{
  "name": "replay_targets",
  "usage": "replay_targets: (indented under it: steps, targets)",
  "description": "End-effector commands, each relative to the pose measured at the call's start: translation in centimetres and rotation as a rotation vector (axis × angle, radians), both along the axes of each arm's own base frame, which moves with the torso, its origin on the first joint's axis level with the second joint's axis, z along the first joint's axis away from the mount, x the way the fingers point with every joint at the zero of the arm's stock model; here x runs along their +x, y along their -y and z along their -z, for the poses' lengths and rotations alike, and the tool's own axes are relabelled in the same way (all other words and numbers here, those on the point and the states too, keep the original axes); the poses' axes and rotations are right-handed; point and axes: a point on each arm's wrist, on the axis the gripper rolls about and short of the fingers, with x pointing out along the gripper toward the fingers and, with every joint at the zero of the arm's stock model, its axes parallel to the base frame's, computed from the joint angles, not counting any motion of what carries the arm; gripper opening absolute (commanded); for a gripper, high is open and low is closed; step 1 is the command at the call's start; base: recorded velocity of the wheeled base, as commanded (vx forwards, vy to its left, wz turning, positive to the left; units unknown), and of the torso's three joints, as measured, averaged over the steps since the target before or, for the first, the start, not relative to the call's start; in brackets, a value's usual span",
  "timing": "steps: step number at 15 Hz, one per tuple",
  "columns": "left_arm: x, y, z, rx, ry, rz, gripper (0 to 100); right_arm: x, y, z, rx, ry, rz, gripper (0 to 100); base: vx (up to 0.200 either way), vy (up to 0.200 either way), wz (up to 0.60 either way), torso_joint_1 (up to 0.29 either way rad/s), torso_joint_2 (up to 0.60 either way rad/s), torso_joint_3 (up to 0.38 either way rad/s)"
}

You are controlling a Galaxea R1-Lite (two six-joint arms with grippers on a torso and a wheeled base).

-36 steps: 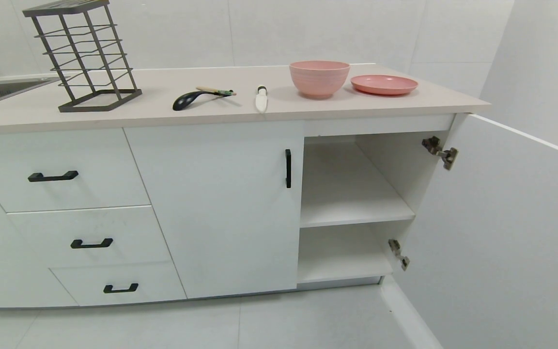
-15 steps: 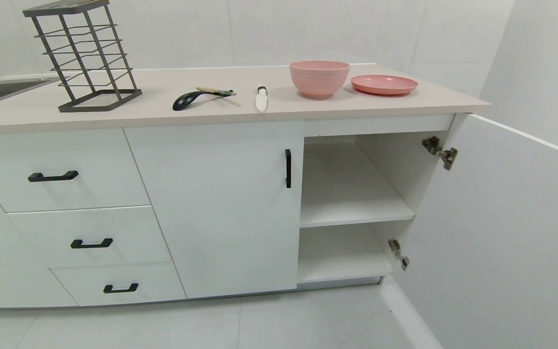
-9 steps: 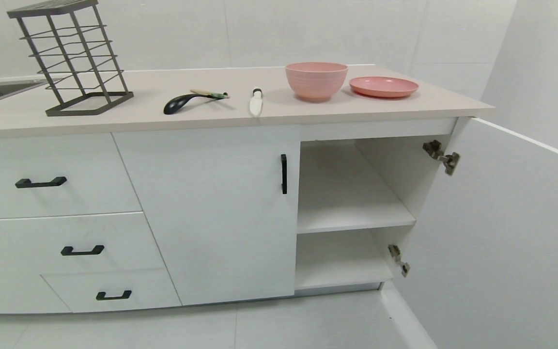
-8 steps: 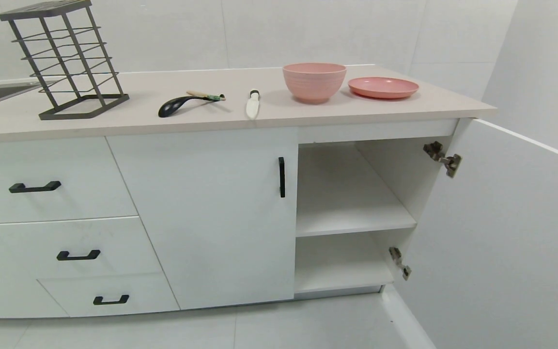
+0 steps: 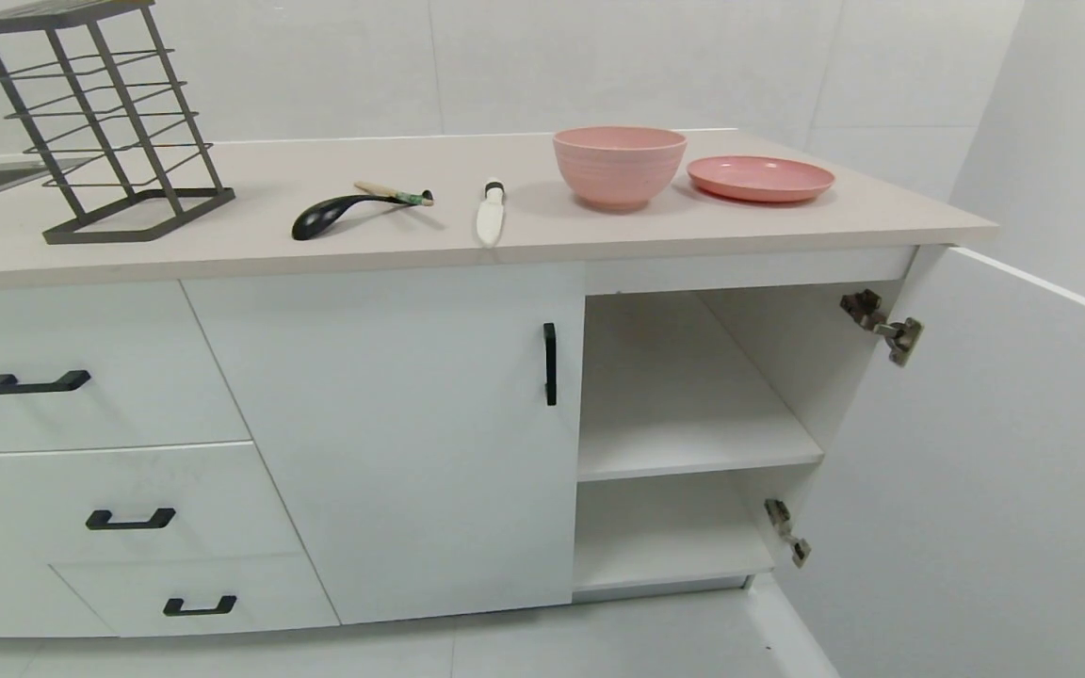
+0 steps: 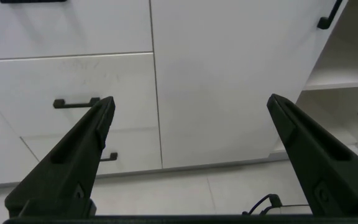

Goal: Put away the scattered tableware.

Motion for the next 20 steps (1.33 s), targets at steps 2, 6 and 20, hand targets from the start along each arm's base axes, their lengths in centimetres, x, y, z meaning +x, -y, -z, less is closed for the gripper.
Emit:
replay_targets:
  steps: [2,6,20]
  targets:
    - [0.01,-0.01,0.01,-0.001,-0.002,-0.005,100,0.01,0.0,-0.01,-0.001,0.0,-0.001,100,0.0,-0.2,0.0,0.0,0.0,0.002]
    - [0.01,-0.01,-0.01,-0.001,-0.001,-0.007,100,0.01,0.0,0.0,-0.001,-0.002,-0.001,100,0.0,-0.05,0.0,0.003,0.0,-0.001]
    - [0.01,-0.04,-0.01,-0.001,-0.001,-0.018,100,0.01,0.0,0.0,-0.001,-0.002,-0.001,100,0.071,0.0,0.0,0.002,0.0,0.001]
